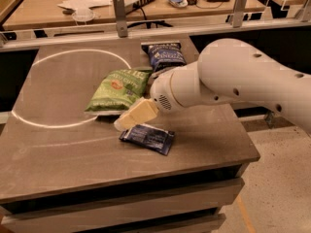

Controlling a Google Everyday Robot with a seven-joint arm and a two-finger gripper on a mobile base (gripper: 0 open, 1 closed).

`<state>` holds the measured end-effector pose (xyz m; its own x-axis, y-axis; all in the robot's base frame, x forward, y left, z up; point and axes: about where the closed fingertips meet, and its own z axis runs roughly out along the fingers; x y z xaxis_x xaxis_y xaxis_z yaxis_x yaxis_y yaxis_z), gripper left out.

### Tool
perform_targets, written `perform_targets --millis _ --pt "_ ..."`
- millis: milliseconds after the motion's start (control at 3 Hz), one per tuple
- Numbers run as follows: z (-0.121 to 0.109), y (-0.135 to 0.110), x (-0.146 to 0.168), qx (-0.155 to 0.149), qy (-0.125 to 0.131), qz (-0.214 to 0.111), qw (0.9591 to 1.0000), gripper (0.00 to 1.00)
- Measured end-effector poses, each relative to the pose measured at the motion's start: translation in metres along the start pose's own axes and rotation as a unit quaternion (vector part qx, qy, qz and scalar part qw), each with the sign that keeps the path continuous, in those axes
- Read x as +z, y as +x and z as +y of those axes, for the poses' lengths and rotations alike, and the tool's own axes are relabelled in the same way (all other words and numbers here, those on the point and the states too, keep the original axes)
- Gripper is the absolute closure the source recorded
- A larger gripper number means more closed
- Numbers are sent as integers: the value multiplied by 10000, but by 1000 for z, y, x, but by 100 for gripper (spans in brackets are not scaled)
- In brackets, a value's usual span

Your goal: Move green jalapeno chip bag near rxbar blueberry

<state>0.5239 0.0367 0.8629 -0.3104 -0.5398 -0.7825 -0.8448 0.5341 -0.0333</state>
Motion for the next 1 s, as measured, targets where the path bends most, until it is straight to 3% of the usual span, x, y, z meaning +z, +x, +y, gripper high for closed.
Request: perform_targets --millis 333,667,1000 --pt "-18 5 -28 360 577 -233 9974 0" --pt "-69 2 -83 617 1840 -632 9790 0" --pt "-103 20 -127 693 2728 -867 9556 0"
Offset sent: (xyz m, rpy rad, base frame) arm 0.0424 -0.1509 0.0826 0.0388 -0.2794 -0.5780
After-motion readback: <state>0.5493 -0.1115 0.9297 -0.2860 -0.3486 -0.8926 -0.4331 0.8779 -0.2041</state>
